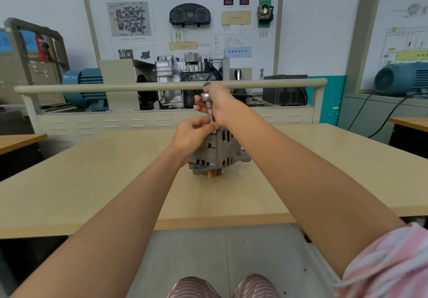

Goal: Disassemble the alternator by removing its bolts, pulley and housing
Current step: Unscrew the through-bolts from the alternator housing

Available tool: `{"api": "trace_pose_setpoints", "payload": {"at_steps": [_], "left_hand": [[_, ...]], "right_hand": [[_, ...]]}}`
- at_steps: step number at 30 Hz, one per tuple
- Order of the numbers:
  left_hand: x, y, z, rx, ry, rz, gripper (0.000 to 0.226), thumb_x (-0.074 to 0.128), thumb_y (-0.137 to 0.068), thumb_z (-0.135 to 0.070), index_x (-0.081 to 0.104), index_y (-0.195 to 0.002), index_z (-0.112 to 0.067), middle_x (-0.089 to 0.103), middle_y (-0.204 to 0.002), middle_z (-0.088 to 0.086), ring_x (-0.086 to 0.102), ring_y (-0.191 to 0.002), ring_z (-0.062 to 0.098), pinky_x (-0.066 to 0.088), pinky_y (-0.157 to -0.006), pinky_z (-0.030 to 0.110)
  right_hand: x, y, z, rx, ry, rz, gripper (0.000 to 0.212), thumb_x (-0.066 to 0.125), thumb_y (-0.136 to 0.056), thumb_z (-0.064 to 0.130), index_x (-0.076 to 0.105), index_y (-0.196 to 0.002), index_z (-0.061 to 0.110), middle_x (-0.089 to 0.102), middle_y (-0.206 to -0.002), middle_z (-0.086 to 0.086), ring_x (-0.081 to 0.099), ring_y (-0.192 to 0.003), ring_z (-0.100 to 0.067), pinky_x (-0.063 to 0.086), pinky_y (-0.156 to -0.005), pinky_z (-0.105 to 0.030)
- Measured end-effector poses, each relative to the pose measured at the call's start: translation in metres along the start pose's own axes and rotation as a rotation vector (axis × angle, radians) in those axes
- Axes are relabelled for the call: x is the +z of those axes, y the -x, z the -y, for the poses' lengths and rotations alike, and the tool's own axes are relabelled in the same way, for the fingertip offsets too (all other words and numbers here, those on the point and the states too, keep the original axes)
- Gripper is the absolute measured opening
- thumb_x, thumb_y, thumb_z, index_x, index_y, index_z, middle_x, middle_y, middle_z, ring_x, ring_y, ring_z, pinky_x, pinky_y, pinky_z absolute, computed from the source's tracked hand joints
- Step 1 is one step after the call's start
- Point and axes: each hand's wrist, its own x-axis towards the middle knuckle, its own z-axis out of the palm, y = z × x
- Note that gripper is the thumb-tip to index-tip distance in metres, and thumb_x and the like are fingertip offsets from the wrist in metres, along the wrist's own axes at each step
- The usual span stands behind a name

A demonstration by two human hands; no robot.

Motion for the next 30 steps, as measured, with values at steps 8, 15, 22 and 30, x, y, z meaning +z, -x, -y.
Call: {"api": "trace_pose_setpoints", "payload": {"at_steps": [8,15,22,30], "left_hand": [[0.008,-0.002,-0.001,-0.01,0.009,-0.065,0.012,0.069,-0.084,-0.009,0.067,-0.081,-0.02,0.066,-0.068,-0.007,0.06,-0.053,-0.007,0.043,-0.048,0.006],[0.009,-0.002,0.001,-0.02,-0.067,-0.104,0.021,0.06,-0.086,0.0,0.062,-0.076,-0.019,0.062,-0.069,-0.005,0.057,-0.06,0.005,0.045,-0.047,0.01],[0.002,0.002,0.001,-0.013,0.034,-0.054,0.012,0.064,-0.088,-0.014,0.07,-0.089,-0.024,0.07,-0.066,-0.018,0.064,-0.06,-0.008,0.043,-0.049,0.005],[0.005,-0.001,-0.001,-0.056,0.041,-0.074,0.009,0.069,-0.084,-0.011,0.068,-0.08,-0.019,0.069,-0.067,-0.01,0.062,-0.055,-0.005,0.043,-0.047,0.007]], "right_hand": [[-0.01,-0.005,0.002,-0.026,-0.045,-0.094,0.028,0.031,-0.1,0.012,0.042,-0.075,0.007,0.044,-0.057,-0.003,0.038,-0.05,-0.01,0.036,-0.05,-0.019],[0.005,-0.011,-0.013,-0.131,-0.1,-0.235,0.033,0.032,-0.101,0.016,0.034,-0.126,-0.005,0.058,-0.095,-0.015,0.054,-0.069,-0.02,0.048,-0.059,-0.026],[-0.006,-0.007,0.004,0.019,0.048,-0.019,0.024,0.031,-0.099,0.011,0.046,-0.081,0.007,0.043,-0.057,-0.004,0.039,-0.049,-0.013,0.041,-0.044,-0.02],[-0.003,0.0,-0.001,-0.066,0.13,-0.087,0.023,0.031,-0.099,0.012,0.047,-0.083,0.006,0.053,-0.058,-0.005,0.048,-0.056,-0.015,0.048,-0.059,-0.024]]}}
